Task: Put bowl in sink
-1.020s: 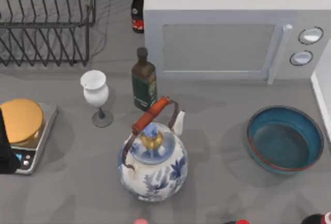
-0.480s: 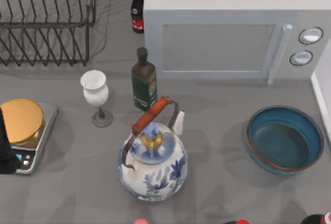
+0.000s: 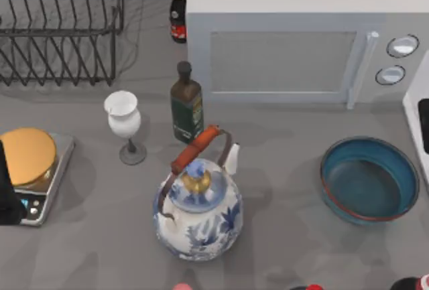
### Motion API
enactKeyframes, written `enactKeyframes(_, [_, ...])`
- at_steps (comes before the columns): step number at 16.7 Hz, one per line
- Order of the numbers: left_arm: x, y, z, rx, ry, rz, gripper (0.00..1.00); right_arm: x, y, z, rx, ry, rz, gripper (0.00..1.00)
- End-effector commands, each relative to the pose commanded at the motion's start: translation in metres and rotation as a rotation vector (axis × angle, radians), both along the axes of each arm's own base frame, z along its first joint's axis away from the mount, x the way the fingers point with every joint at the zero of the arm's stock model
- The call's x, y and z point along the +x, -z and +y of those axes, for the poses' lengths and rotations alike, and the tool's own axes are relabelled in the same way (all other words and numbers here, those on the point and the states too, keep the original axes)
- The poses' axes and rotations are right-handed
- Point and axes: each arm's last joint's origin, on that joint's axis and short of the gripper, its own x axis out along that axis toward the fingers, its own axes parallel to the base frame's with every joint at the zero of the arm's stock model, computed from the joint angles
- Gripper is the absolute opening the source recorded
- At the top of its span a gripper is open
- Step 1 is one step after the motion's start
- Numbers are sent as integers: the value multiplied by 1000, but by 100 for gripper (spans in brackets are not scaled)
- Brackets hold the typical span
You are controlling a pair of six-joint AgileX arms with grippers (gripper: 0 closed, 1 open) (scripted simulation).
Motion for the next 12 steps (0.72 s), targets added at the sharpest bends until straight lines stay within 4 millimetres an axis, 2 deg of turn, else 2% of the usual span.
enactKeyframes(3, [0,0,0,0,0,0,100,34,7,11,-20,1,174,100])
enactKeyframes(6, [0,0,0,0,0,0,100,56,14,20,-35,2,278,100])
enactKeyframes(12, [0,0,0,0,0,0,100,62,16,22,-40,2,307,100])
